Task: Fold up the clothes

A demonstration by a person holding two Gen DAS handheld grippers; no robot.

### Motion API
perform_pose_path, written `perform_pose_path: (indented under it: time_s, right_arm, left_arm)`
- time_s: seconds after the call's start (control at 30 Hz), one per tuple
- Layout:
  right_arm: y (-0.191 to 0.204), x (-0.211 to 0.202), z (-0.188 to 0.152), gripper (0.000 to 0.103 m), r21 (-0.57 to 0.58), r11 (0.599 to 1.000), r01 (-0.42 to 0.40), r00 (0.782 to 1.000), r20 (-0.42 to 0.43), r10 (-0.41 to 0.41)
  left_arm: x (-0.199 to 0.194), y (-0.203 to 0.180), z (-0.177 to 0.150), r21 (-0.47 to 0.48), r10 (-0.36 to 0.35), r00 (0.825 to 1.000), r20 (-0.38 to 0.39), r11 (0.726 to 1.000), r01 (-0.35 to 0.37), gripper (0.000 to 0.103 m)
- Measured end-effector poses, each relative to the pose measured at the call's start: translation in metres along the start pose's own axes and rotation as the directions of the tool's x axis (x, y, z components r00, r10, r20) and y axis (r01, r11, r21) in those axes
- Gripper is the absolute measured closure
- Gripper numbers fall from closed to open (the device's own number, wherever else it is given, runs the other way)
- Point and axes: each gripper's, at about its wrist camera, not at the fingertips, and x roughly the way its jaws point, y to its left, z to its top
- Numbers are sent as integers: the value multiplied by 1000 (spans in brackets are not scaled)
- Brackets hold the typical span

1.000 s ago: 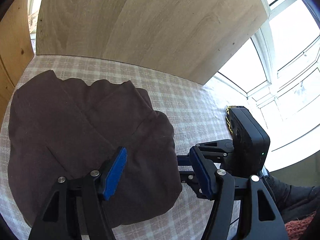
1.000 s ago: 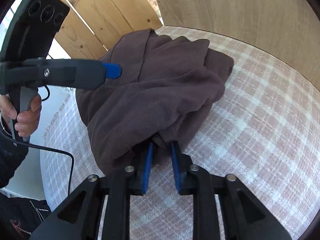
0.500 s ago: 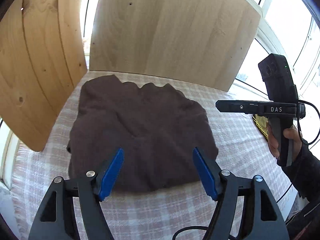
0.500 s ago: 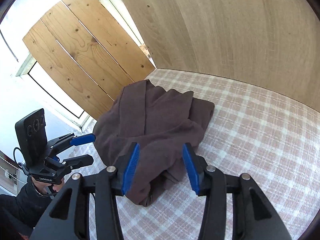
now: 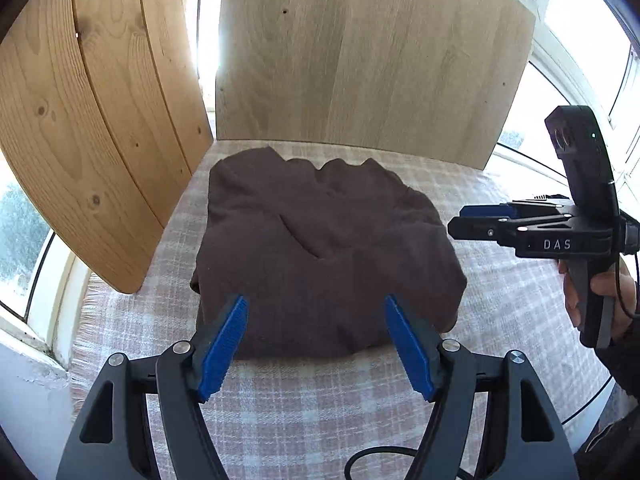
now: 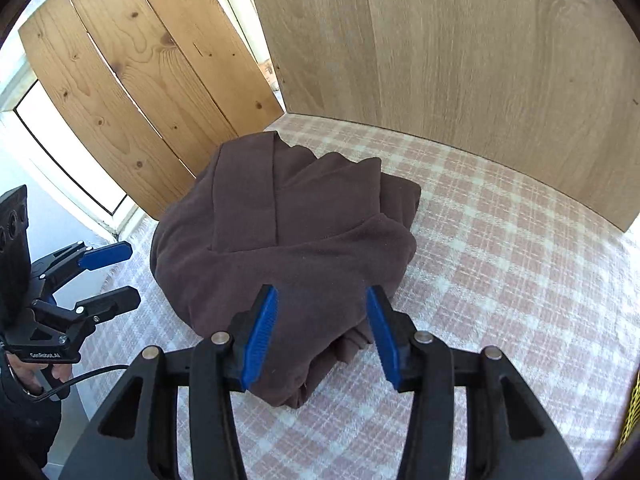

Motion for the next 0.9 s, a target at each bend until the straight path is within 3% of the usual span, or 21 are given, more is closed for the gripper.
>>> perform_pose_path:
  time_s: [0.1,0.23,0.33,0.6,0.9]
  right_arm:
    - [12,-29,-9,38,15,997,82,996,29,-82]
    - [29,-72,-27,36,22,982,185,979,78,-186]
    - [46,-104,-43,28,14,963,268,956,119,-267]
    - [87,-180,-89,26,26,955,297,930,218,-295]
    - [131,-219,-127,26,-1,960,280,932,239,-271]
  left_arm:
    - [-25,-20,6,3,55,997,49,998,-55,28]
    - [-59,-41,1,-34,42,996,83,999,-40,28]
    - [-90,-55,-8,-60,27,995,100,998,-21,28]
    - [-160,-88,-45,-76,80,988,128,995,-71,24]
    - [-217,-109,-87,-80,91,984,154,994,-79,24]
